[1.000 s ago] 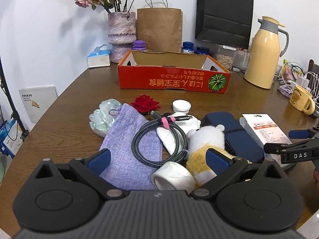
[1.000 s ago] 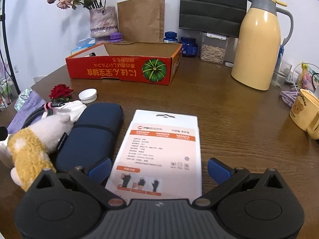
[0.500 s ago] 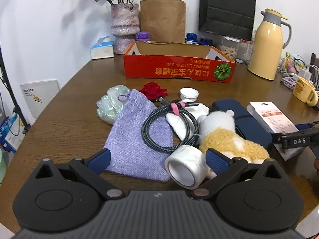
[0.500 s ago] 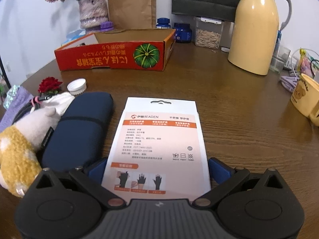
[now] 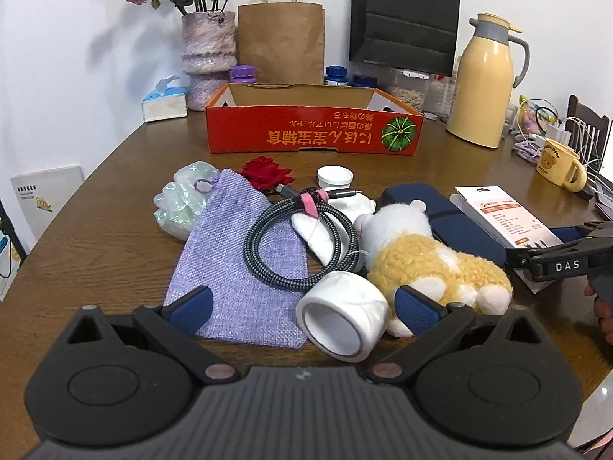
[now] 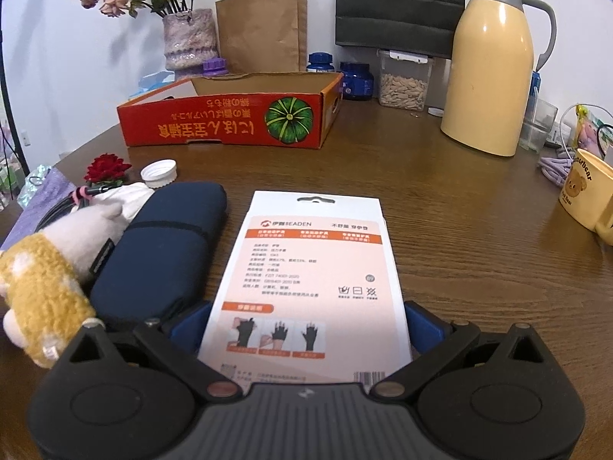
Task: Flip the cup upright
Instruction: 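Grasp the white tape roll with the left gripper while the right gripper grasps the glove package, then carry the tape roll and glove package into the cardboard box and release both, then withdraw both tools from the box back toward the table items, then grasp the yellow-white plush toy with the right gripper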
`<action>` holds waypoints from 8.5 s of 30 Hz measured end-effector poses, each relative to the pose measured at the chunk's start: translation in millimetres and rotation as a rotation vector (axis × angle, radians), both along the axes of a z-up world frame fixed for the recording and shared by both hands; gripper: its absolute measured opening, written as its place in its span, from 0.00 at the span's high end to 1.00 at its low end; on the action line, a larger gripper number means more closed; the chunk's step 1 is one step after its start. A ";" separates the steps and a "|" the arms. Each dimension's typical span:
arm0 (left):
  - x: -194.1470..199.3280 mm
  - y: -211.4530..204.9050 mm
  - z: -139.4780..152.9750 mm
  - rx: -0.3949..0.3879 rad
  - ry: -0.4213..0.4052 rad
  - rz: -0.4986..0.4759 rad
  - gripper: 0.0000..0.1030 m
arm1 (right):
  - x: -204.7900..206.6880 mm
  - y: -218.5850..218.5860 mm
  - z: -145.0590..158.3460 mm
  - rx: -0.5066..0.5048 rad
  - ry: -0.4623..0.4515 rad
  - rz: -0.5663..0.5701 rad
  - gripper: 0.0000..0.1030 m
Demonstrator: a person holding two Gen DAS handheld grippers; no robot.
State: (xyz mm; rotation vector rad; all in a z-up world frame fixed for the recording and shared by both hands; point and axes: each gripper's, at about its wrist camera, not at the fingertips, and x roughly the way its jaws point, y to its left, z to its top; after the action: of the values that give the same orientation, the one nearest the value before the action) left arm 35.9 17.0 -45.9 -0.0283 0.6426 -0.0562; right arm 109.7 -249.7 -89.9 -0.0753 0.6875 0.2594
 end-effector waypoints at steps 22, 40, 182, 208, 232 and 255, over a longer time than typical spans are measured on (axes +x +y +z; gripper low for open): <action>8.5 13.8 -19.4 -0.090 -0.012 -0.152 0.48 | -32.3 -0.4 -0.8 0.017 -0.085 -0.092 0.05; 7.3 26.4 19.6 -0.093 -0.072 -0.038 0.48 | -45.4 2.3 19.7 0.037 -0.182 -0.086 0.05; 191.5 41.4 119.8 -0.051 -0.113 0.151 0.00 | 114.6 107.5 142.3 0.165 -0.243 -0.030 0.00; 85.7 46.6 89.5 -0.051 -0.120 0.143 0.00 | 8.9 99.8 104.5 0.138 -0.221 -0.018 0.00; 12.0 63.1 44.0 -0.033 -0.102 0.193 0.00 | -57.4 114.3 58.6 0.087 -0.180 0.104 0.00; -16.5 82.0 17.4 -0.049 -0.049 0.234 0.00 | -46.4 153.3 20.3 -0.011 -0.123 0.313 0.12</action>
State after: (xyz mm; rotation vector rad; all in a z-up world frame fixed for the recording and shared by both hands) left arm 19.4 99.0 -28.5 -0.1490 0.5852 0.1524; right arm 63.3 -96.5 -69.6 -0.2082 0.5532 0.5467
